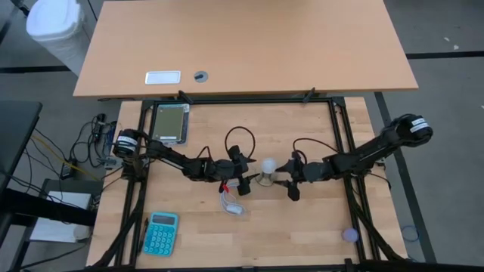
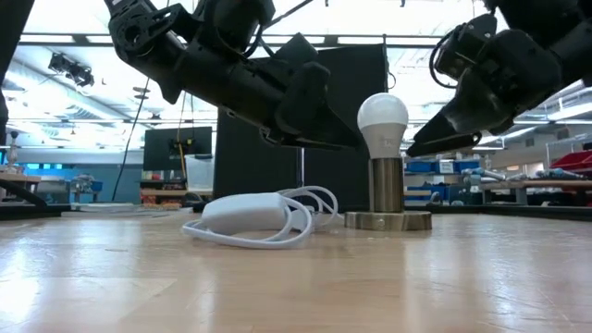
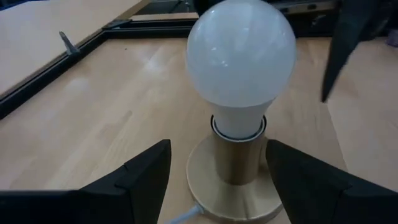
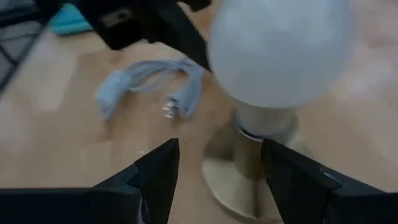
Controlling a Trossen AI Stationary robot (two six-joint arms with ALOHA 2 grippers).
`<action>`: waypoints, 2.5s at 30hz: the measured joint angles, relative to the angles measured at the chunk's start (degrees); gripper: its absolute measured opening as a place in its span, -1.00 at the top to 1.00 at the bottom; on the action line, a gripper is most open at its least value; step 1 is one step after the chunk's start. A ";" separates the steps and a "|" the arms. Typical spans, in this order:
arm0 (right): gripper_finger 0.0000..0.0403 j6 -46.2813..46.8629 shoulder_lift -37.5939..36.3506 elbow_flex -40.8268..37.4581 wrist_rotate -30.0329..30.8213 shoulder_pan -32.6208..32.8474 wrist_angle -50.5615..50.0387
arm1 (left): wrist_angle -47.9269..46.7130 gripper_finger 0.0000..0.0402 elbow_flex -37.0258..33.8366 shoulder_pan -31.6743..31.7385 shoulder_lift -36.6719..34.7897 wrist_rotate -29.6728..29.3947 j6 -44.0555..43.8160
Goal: Screw lightbulb
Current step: Insert the lightbulb into the lamp
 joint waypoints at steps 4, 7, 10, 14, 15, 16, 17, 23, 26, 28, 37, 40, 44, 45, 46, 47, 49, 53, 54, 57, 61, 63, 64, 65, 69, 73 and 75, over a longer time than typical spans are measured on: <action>-0.14 -2.01 -1.22 0.00 1.94 0.11 0.49 | 1.21 -0.34 0.00 0.32 0.00 0.64 0.04; -0.14 -4.07 -0.76 0.00 1.77 -0.98 1.65 | 2.46 -0.34 0.04 1.00 0.00 1.74 0.22; -0.14 -4.84 -0.76 -0.02 1.69 -2.24 1.54 | 2.86 -0.34 0.04 1.37 0.00 1.86 0.26; -0.14 -6.63 -0.74 -0.02 -0.11 -3.67 2.92 | 2.91 -0.34 0.04 1.83 0.00 2.38 0.31; -0.14 -6.70 -0.74 -0.02 -0.71 -4.01 3.34 | 2.92 -0.34 0.04 1.93 0.00 2.67 0.31; -0.14 -6.74 -0.74 -0.02 -1.28 -4.33 3.64 | 2.97 -0.34 0.04 2.01 0.00 2.83 0.33; -0.14 -6.88 -0.74 -0.02 -1.73 -4.49 4.05 | 3.10 -0.34 0.04 2.08 0.00 2.95 0.33; -0.14 -6.92 -0.69 -0.04 -2.53 -4.48 4.45 | 4.77 -0.34 0.04 2.21 0.00 4.47 0.35; -0.14 -6.94 -0.69 -0.02 -2.98 -4.46 4.09 | 4.74 -0.34 0.04 2.21 0.00 5.02 0.37; -0.14 -7.22 -0.69 -0.03 -3.02 -4.46 3.39 | 4.54 -0.34 0.04 2.26 0.00 5.63 0.37; -0.14 -7.91 1.14 -1.57 -3.58 -4.46 6.70 | 4.20 -0.34 0.04 2.98 0.00 11.18 4.31; -0.14 -8.69 1.14 -1.62 -4.22 -4.46 6.85 | 4.14 -0.34 0.04 3.44 0.00 12.76 4.65; -0.14 -11.04 1.14 -1.64 -5.32 -5.39 7.51 | 4.37 -0.34 0.04 4.65 0.00 15.16 6.28; -0.14 -11.37 1.14 -1.64 -5.97 -5.81 8.08 | 4.50 -0.34 0.04 4.98 0.00 15.75 6.32; -0.14 -11.48 1.14 -1.64 -6.54 -6.19 8.70 | 4.57 -0.34 0.04 5.26 0.00 15.74 6.34; -0.14 -11.62 1.14 -1.64 -6.97 -6.56 9.18 | 4.59 -0.34 0.04 5.46 0.00 15.75 6.36; -0.14 -11.68 1.14 -1.64 -7.22 -7.19 9.28 | 4.66 -0.34 0.02 5.74 0.00 15.63 6.38; -0.14 -11.71 1.14 -1.64 -7.80 -7.45 9.81 | 5.53 -0.34 0.02 5.77 0.00 15.43 7.61; -0.14 -11.71 1.14 -1.64 -7.91 -7.45 10.03 | 5.63 -0.34 0.02 5.75 0.00 15.41 7.76; -0.14 -11.68 1.14 -1.66 -7.82 -7.47 10.58 | 5.79 -0.34 0.02 5.79 0.00 15.37 7.85; -0.14 -11.36 1.14 -1.66 -8.10 -7.45 9.95 | 3.66 -0.34 0.00 5.84 0.00 15.11 7.85; -0.14 -11.36 1.14 -1.65 -8.51 -7.45 9.98 | 3.04 -0.34 0.00 5.86 0.00 14.95 7.85; -0.14 -11.34 1.14 -1.66 -8.55 -7.45 9.94 | 2.89 -0.34 0.00 5.86 0.00 14.64 7.85; -0.14 -11.31 1.14 -1.64 -8.53 -7.45 9.89 | 2.89 -0.34 0.00 5.86 0.00 14.51 7.85; -0.14 -10.96 1.14 -1.64 -8.56 -7.45 9.77 | 3.39 -0.34 -0.02 5.85 0.28 14.53 7.69; -0.14 -10.85 1.14 -1.64 -9.04 -7.45 9.66 | 3.68 -0.34 -0.02 5.20 0.87 14.62 7.67; -0.14 -10.87 1.14 -1.64 -9.05 -7.45 9.65 | 4.64 -0.34 -0.04 4.93 1.37 14.93 7.60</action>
